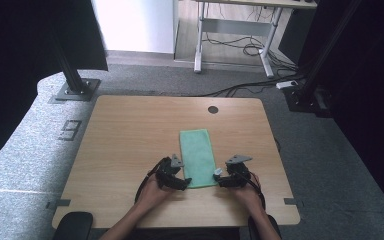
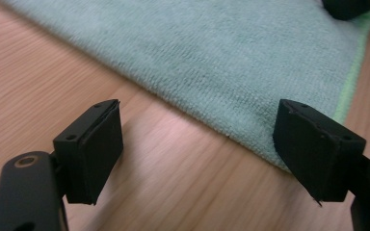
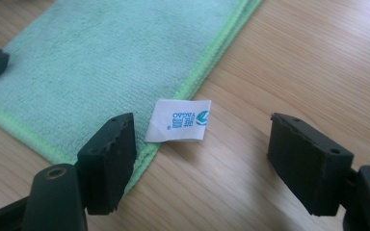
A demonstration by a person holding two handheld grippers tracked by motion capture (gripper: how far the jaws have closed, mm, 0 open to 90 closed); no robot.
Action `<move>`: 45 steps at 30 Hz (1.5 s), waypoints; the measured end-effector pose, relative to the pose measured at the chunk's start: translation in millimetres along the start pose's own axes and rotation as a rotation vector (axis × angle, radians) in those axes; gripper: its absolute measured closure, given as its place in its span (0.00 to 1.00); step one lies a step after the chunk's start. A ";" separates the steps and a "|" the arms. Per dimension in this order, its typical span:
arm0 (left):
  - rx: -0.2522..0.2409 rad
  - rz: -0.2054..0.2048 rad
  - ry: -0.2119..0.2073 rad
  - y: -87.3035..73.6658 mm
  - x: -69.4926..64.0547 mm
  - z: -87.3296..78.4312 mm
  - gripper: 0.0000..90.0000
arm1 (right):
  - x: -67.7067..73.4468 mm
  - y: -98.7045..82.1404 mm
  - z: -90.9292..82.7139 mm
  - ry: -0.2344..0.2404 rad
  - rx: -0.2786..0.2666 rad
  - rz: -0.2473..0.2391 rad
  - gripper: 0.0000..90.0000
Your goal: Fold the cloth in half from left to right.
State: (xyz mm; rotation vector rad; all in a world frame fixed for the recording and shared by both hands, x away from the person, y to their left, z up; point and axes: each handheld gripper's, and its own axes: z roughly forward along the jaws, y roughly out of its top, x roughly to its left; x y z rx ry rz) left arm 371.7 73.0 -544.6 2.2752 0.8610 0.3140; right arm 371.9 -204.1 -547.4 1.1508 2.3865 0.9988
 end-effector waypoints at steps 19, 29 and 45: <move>-0.005 -0.055 0.039 -28.9 46.8 -26.8 0.20 | 39.3 31.6 33.5 0.051 -0.009 -0.059 0.27; -0.022 -0.058 0.043 -33.0 51.0 -28.4 0.20 | 43.0 36.5 39.2 0.062 -0.010 -0.062 0.24; -0.025 -0.009 0.027 -28.1 48.0 -48.7 0.11 | 36.3 37.1 19.2 0.078 -0.027 -0.052 0.13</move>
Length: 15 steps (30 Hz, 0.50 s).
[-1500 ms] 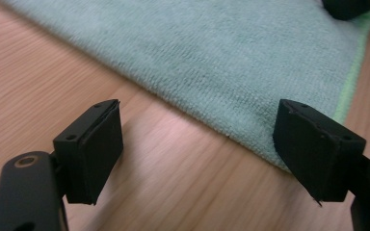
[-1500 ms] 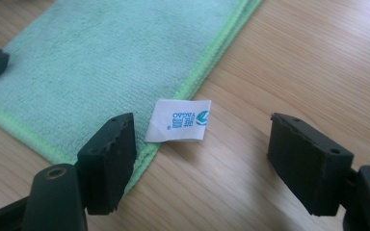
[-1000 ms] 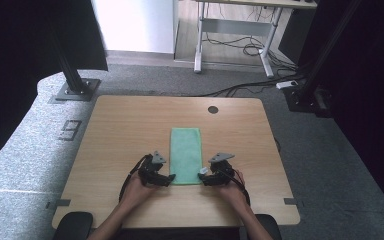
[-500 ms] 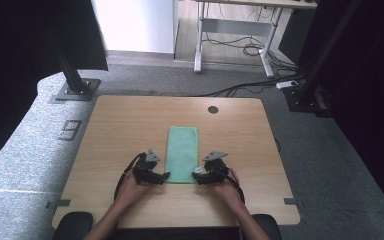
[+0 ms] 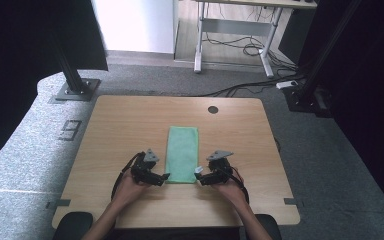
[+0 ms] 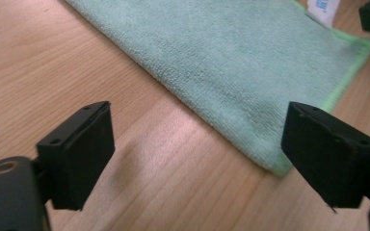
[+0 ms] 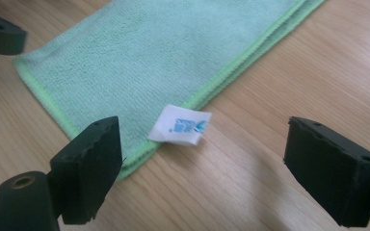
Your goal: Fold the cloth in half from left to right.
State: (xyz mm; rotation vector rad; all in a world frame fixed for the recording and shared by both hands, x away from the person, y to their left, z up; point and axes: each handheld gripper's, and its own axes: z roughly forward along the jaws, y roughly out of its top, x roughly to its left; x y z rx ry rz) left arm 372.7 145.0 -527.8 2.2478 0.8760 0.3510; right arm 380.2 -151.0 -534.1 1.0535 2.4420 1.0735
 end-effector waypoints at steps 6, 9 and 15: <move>0.003 -0.025 0.025 -11.4 7.4 -14.2 0.11 | -6.9 -6.8 -13.7 -0.024 0.011 0.003 0.06; 0.015 -0.028 0.038 -18.9 10.3 -17.9 0.10 | -8.1 -11.4 -17.2 -0.039 0.021 0.004 0.03; 0.023 -0.041 0.054 -32.6 15.8 -24.0 0.07 | -8.9 -20.6 -22.8 -0.052 0.032 -0.002 0.00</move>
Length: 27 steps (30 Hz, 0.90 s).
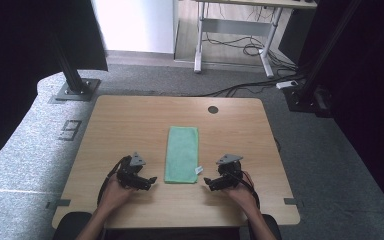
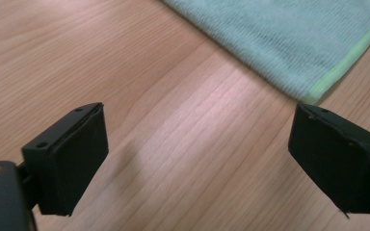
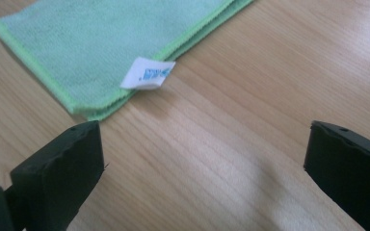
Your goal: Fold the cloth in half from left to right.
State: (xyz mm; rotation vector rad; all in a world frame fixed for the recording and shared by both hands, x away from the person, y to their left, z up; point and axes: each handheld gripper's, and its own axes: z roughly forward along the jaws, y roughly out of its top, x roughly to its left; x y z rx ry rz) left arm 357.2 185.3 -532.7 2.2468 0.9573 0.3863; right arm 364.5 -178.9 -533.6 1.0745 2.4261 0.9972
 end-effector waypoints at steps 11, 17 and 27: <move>0.029 -0.023 0.004 -11.7 6.7 8.2 0.00 | -3.5 -16.3 2.2 -0.002 0.012 0.009 0.00; 0.016 -0.027 -0.002 -12.9 7.9 10.3 0.00 | -6.1 -21.3 6.7 -0.007 0.014 0.011 0.00; 0.018 -0.026 -0.005 -12.7 8.2 10.6 0.00 | -7.8 -24.2 8.2 -0.015 -0.017 0.020 0.00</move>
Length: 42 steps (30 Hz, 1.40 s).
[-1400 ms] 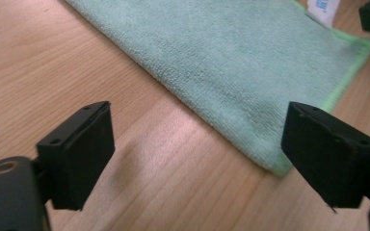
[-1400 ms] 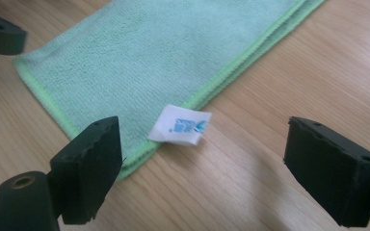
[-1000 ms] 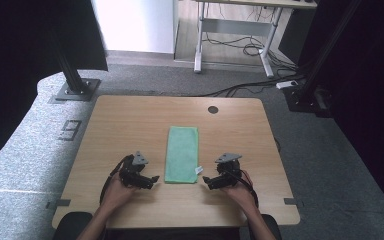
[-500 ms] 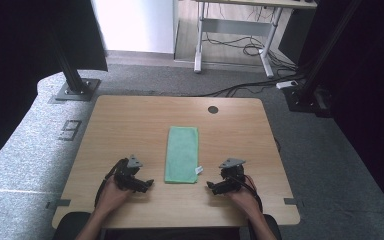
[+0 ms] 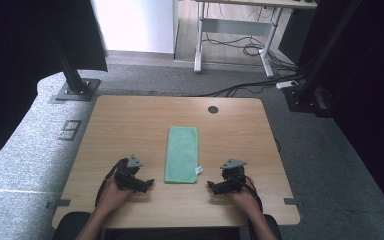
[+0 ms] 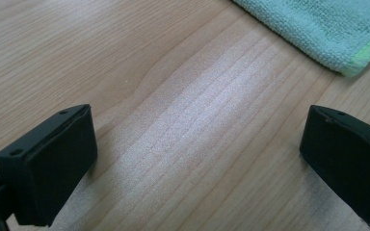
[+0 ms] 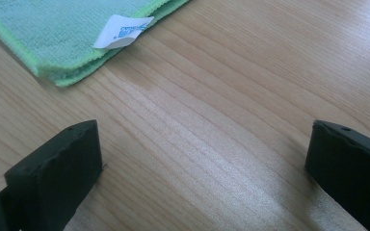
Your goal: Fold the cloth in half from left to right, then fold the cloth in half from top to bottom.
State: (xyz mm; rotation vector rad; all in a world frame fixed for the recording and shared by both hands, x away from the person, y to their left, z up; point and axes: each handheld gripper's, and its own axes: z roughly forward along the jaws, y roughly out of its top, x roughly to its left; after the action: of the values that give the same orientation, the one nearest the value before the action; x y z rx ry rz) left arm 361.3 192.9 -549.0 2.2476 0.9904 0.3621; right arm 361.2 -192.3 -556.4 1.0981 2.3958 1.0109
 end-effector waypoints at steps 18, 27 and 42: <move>-0.003 0.002 0.016 22.4 5.1 2.7 0.00 | -2.3 9.3 -0.6 0.015 0.004 0.020 0.00; -0.025 0.011 0.045 51.4 9.2 14.8 0.00 | 4.9 28.1 5.8 0.042 -0.014 0.006 0.00; -0.024 0.018 0.092 95.5 24.5 51.6 0.00 | 21.4 57.2 27.1 0.047 -0.015 -0.024 0.00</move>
State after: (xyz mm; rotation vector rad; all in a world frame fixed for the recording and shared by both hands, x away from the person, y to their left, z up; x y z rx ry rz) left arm 456.0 139.4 -525.1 2.2361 1.0081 0.4872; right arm 392.1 -137.4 -534.4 1.0495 2.4284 1.0563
